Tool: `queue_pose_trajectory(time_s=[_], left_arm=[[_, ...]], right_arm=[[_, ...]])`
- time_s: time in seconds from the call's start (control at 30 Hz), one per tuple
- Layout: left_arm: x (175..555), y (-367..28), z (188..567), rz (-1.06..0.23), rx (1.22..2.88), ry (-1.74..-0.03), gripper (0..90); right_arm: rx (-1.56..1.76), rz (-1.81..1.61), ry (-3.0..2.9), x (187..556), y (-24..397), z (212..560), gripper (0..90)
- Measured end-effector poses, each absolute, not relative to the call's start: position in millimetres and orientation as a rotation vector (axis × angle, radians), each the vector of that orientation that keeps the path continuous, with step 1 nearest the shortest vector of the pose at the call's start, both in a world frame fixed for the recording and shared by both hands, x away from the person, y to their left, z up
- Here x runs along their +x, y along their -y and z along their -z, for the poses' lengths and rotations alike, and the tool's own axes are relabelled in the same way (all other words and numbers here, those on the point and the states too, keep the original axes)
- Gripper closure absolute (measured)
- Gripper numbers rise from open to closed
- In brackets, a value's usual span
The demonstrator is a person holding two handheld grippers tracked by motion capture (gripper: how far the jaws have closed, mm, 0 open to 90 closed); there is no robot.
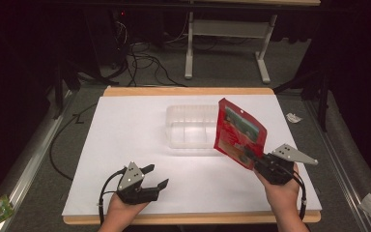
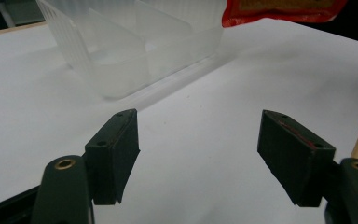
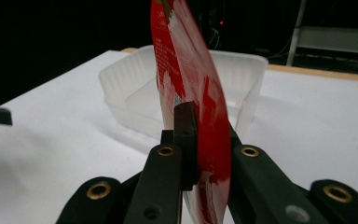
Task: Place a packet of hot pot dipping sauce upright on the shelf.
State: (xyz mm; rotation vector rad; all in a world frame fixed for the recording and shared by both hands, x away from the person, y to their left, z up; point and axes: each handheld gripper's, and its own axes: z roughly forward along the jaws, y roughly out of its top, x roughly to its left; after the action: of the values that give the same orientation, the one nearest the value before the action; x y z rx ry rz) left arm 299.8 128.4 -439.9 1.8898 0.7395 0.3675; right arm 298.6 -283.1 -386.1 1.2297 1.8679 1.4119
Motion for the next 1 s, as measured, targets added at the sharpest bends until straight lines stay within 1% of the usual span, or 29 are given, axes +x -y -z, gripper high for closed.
queue_pose_trajectory(time_s=[0.2, 0.27, 0.3, 0.33, 0.4, 0.43, 1.0], left_arm=[[300, -128, 439, -0.365, 1.892, -0.731, 29.7], [304, -129, 439, -0.399, 1.927, -0.702, 29.7], [302, -126, 441, -0.347, 1.9, -0.74, 29.7], [304, -125, 441, -0.364, 1.9, -0.735, 29.7], [304, -124, 442, -0.336, 1.901, -0.742, 29.7], [305, -125, 442, -0.361, 1.902, -0.739, 29.7], [300, -128, 438, -0.352, 1.875, -0.711, 29.8]], right_arm=[[1.245, -1.411, -1.82, 313, 287, 376, 86.4], [1.245, -1.403, -1.806, 320, 286, 374, 86.4], [1.251, -1.398, -1.803, 323, 285, 373, 86.4], [1.25, -1.397, -1.797, 327, 283, 373, 86.4], [1.258, -1.396, -1.794, 335, 281, 373, 86.4], [1.27, -1.394, -1.787, 339, 279, 373, 86.4], [1.342, -1.325, -1.725, 386, 249, 380, 86.4]])
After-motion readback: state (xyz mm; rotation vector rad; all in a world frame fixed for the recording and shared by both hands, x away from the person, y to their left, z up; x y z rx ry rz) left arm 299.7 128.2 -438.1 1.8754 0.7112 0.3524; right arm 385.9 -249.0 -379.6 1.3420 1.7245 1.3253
